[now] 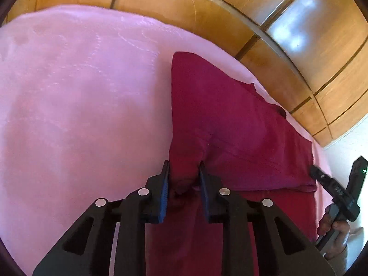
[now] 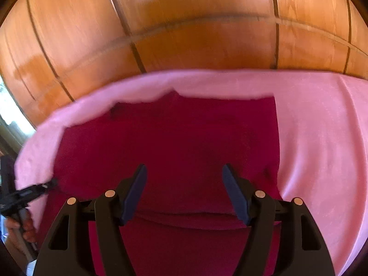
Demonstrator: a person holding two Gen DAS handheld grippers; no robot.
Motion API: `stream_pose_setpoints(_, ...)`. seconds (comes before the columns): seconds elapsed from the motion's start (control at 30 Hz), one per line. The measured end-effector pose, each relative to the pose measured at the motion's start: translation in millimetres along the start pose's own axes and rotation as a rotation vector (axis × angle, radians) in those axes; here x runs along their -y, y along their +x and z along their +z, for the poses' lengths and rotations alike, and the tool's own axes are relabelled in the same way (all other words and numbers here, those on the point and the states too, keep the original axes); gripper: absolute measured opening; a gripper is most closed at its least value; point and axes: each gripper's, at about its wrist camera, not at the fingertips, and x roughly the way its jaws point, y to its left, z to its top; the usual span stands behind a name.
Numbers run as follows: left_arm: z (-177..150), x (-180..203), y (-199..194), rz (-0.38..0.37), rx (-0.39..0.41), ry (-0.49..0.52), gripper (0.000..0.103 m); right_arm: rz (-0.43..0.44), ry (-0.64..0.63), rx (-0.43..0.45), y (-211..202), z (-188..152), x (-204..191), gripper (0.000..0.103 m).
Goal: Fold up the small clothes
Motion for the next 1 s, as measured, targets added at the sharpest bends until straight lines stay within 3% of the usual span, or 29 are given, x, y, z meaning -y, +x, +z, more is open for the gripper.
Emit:
stream_pose_setpoints(0.1, -8.4, 2.3, -5.6, 0.036, 0.026, 0.013, 0.025, -0.028, -0.062, 0.042, 5.4, -14.4, -4.2, 0.068)
stream_pose_setpoints(0.17, -3.1, 8.5, -9.9, 0.095, 0.047, 0.027, 0.034, -0.021, -0.054, 0.033, 4.3, -10.7, -3.9, 0.072)
stream_pose_setpoints(0.27, 8.7, 35.0, -28.5, 0.145, 0.152, 0.135, 0.034, -0.006, -0.060, 0.034, -3.4, -2.6, -6.0, 0.073)
stream_pose_setpoints(0.37, 25.5, 57.7, -30.0, 0.144, 0.201, 0.212, 0.034, 0.025, -0.040, 0.065, -12.7, 9.6, -8.9, 0.073)
stream_pose_setpoints(0.57, 50.0, 83.5, 4.1, 0.146, 0.182, 0.270, 0.034, 0.013, -0.032, 0.067, -3.8, 38.4, -14.6, 0.073)
stream_pose_setpoints(0.77, 54.3, 66.1, 53.3, 0.240, 0.096, 0.245, 0.034, -0.088, -0.052, 0.027, 34.6, 45.7, -9.0, 0.072)
stream_pose_setpoints(0.87, 52.6, 61.2, 54.8, 0.227, 0.111, 0.235, 0.035, -0.109, -0.089, 0.041, 49.9, 37.8, -7.8, 0.075)
stream_pose_setpoints(1.0, 48.8, 72.0, 42.9, 0.281, 0.132, 0.257, 0.036, -0.126, -0.101, 0.056, 47.5, 37.3, -10.4, 0.075)
